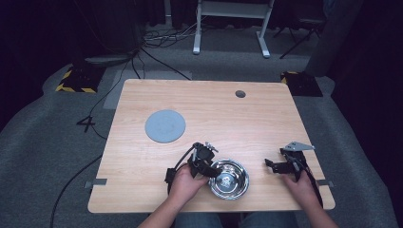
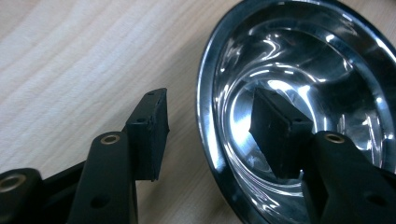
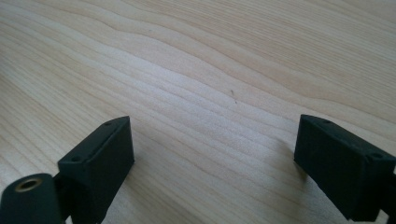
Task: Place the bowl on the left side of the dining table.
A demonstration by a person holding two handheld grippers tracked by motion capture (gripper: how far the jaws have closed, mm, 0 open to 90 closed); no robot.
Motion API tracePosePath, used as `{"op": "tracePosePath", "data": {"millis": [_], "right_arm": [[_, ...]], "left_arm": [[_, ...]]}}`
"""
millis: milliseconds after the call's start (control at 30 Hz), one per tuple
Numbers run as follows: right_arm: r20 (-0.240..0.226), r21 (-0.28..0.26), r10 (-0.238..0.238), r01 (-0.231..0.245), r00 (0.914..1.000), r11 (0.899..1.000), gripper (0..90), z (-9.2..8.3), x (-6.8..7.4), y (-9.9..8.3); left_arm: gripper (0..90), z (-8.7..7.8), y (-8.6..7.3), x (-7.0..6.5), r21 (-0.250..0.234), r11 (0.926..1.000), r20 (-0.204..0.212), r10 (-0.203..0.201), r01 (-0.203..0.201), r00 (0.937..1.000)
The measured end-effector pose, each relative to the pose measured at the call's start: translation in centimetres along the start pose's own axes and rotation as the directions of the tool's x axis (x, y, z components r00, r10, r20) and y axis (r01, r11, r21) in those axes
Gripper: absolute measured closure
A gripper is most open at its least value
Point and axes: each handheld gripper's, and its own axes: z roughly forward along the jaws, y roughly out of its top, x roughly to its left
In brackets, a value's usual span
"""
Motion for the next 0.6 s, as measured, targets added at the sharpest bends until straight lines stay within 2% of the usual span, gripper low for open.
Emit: {"op": "tracePosePath", "data": {"millis": [67,167,233,267,300,367,433,467,500,567,600], "right_arm": [[0.0,0.0,0.0,0.0,1.0,1.0,11.7,0.0,0.0,0.0],[0.0,0.0,0.001,-0.001,1.0,1.0,11.7,0.0,0.0,0.0],[0.0,0.0,0.001,-0.001,1.0,1.0,11.7,0.0,0.0,0.0],[0.0,0.0,0.0,0.0,1.0,1.0,11.7,0.0,0.0,0.0],[0.0,0.0,0.0,0.0,1.0,1.0,11.7,0.0,0.0,0.0],[0.0,0.0,0.0,0.0,1.0,1.0,11.7,0.0,0.0,0.0],[0.0,0.0,0.0,0.0,1.0,1.0,11.7,0.0,0.0,0.0],[0.0,0.0,0.0,0.0,1.0,1.0,11.7,0.0,0.0,0.0],[0.0,0.0,0.0,0.0,1.0,1.0,11.7,0.0,0.0,0.0],[0.0,0.0,0.0,0.0,1.0,1.0,11.7,0.0,0.0,0.0],[0.0,0.0,0.0,0.0,1.0,1.0,11.7,0.0,0.0,0.0]], "left_arm": [[49.2,0.4,0.0,-0.3,0.011,0.9995,0.013,0.03,-0.03,0.9995],[52.1,0.9,-0.1,-1.0,0.037,0.9963,-0.03,0.078,-0.077,0.9965],[55.8,1.0,-0.2,-1.2,0.052,0.9947,-0.037,0.09,-0.088,0.9952],[58.2,1.1,-0.3,-1.3,0.055,0.9954,-0.038,0.08,-0.078,0.996],[60.6,1.1,-0.2,-1.2,0.051,0.9945,-0.035,0.093,-0.091,0.995],[65.4,1.0,-0.3,-1.3,0.062,0.9943,-0.052,0.09,-0.087,0.9946],[70.3,1.0,-0.4,-1.5,0.052,0.9949,-0.061,0.09,-0.087,0.9941],[71.1,1.0,-0.4,-1.5,0.048,0.993,-0.057,0.111,-0.108,0.9922],[73.8,0.9,-0.4,-1.7,0.052,0.9926,-0.07,0.113,-0.11,0.9911],[76.7,0.9,-0.4,-1.7,0.041,0.9918,-0.046,0.123,-0.121,0.9914],[77.4,0.8,-0.3,-1.8,0.039,0.992,-0.05,0.122,-0.12,0.9913]]}}
